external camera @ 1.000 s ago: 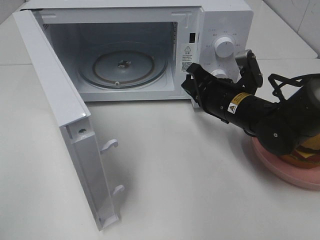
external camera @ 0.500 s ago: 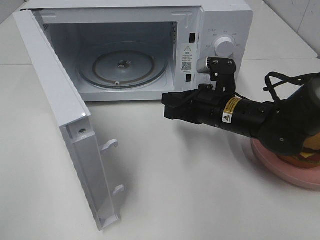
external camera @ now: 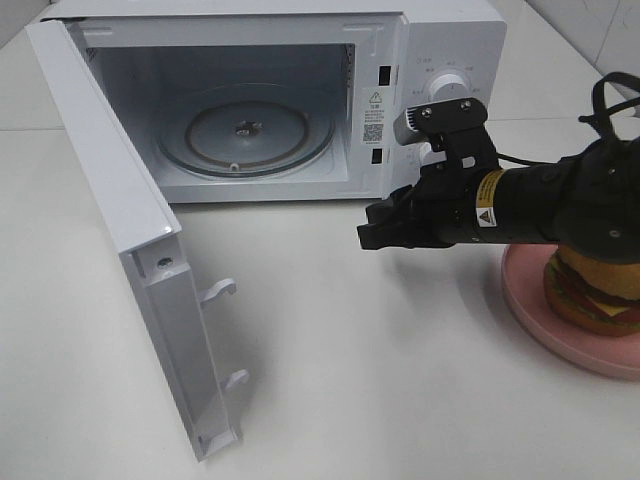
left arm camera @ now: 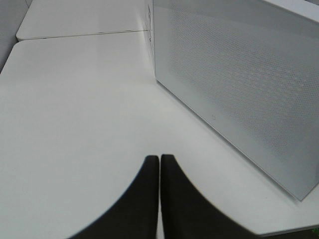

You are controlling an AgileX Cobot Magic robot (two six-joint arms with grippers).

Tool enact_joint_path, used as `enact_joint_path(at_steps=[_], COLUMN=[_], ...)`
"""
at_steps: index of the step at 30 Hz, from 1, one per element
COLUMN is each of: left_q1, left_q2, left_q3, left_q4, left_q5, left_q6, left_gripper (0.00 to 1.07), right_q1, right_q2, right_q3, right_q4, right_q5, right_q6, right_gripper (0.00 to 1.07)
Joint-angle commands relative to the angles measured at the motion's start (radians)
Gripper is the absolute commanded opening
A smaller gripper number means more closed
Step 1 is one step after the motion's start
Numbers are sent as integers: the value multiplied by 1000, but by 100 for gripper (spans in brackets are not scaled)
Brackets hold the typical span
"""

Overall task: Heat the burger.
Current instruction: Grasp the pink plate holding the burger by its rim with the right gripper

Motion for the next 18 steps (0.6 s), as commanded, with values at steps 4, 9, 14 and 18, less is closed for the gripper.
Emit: enact_joint_path(at_steps=[4, 9, 14, 18], left_q1=[0, 0, 0, 0], left_q2=[-18, -18, -18, -18], left_q3=[2, 2, 2, 2], left_q4=[3, 3, 3, 3], left_q5=[-8, -8, -8, -8], left_q6=[-4, -4, -4, -4], left_gripper=[0, 0, 0, 0], right_q1=[-2, -2, -2, -2], right_q2=[-103, -165, -203, -213], right_q3=[-7, -7, -7, -7], right_q4=[-181, -275, -280, -277], right_q5=[231, 342, 379, 404], right_q6=[195, 312, 313, 311], right_gripper=[18, 19, 20, 20])
